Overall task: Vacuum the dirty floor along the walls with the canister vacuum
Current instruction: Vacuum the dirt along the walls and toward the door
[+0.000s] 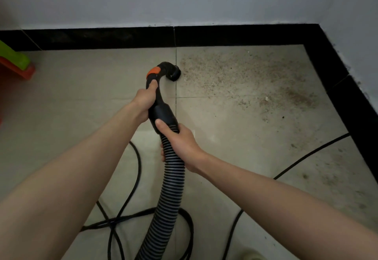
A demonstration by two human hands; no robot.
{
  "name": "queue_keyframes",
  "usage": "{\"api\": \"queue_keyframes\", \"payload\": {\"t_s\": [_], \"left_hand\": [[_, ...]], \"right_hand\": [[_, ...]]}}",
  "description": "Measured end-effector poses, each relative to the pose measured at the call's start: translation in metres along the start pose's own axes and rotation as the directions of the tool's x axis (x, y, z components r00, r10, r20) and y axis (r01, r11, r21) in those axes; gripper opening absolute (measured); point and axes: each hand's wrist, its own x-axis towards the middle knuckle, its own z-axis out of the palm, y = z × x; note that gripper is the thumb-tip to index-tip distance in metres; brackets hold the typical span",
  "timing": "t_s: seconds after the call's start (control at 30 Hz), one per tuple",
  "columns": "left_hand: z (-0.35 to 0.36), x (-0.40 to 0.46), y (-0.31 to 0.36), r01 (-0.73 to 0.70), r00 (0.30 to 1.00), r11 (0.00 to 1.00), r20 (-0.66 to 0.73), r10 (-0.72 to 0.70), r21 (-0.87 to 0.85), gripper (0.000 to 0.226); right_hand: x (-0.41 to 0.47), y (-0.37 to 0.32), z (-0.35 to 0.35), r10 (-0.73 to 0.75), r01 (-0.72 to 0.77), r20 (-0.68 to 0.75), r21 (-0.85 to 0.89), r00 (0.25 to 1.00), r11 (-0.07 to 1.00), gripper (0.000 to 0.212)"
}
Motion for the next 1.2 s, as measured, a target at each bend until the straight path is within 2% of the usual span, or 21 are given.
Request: {"api": "queue_keyframes", "payload": {"t_s": [0.1, 0.27, 0.4, 0.53, 0.73, 0.87, 0.93, 1.03, 1.2], "left_hand": [[0.003, -0.008, 0.005, 0.027, 0.999, 0.993, 0.050, -0.022, -0.113, 0.050], [0.012, -0.018, 0.010, 0.068, 0.986, 0.986, 0.158, -0.044, -0.153, 0.052], [0.031, -0.022, 0.019, 0.018, 0.995, 0.994, 0.097, -0.007, -0.107, 0.049], [0.056, -0.022, 0.029, -0.030, 0.999, 0.999, 0.013, 0.031, -0.022, 0.048], [0.085, -0.024, 0.039, 0.049, 0.995, 0.997, -0.092, -0.043, 0.062, 0.023], [0.095, -0.023, 0.044, 0.138, 0.987, 0.982, -0.104, -0.125, 0.128, 0.030], [0.098, -0.018, 0.042, 0.141, 0.986, 0.974, -0.109, -0.123, 0.176, 0.038], [0.097, -0.007, 0.035, 0.136, 0.985, 0.965, -0.140, -0.105, 0.226, 0.055], [0.095, 0.012, 0.031, 0.113, 0.984, 0.965, -0.160, -0.076, 0.236, 0.048]], "right_hand": [[-0.004, -0.012, -0.004, -0.056, 0.053, -0.081, -0.038, 0.995, 0.998, 0.038], [-0.002, -0.036, -0.032, -0.095, 0.092, -0.022, -0.127, 0.995, 0.988, 0.038], [0.007, -0.047, -0.054, -0.101, 0.106, 0.038, -0.157, 0.994, 0.982, 0.041], [0.017, -0.050, -0.073, -0.070, 0.075, 0.080, -0.065, 0.994, 0.995, 0.043], [0.029, -0.041, -0.086, -0.019, 0.021, 0.037, -0.071, 0.999, 0.997, 0.058], [0.031, -0.037, -0.102, -0.047, 0.052, 0.047, -0.114, 0.998, 0.992, 0.048], [0.032, -0.033, -0.107, -0.037, 0.042, 0.044, -0.102, 0.998, 0.994, 0.046], [0.034, -0.029, -0.108, -0.039, 0.045, 0.042, -0.174, 0.998, 0.984, 0.045], [0.043, -0.028, -0.111, -0.066, 0.070, 0.023, -0.275, 0.998, 0.959, 0.041]]}}
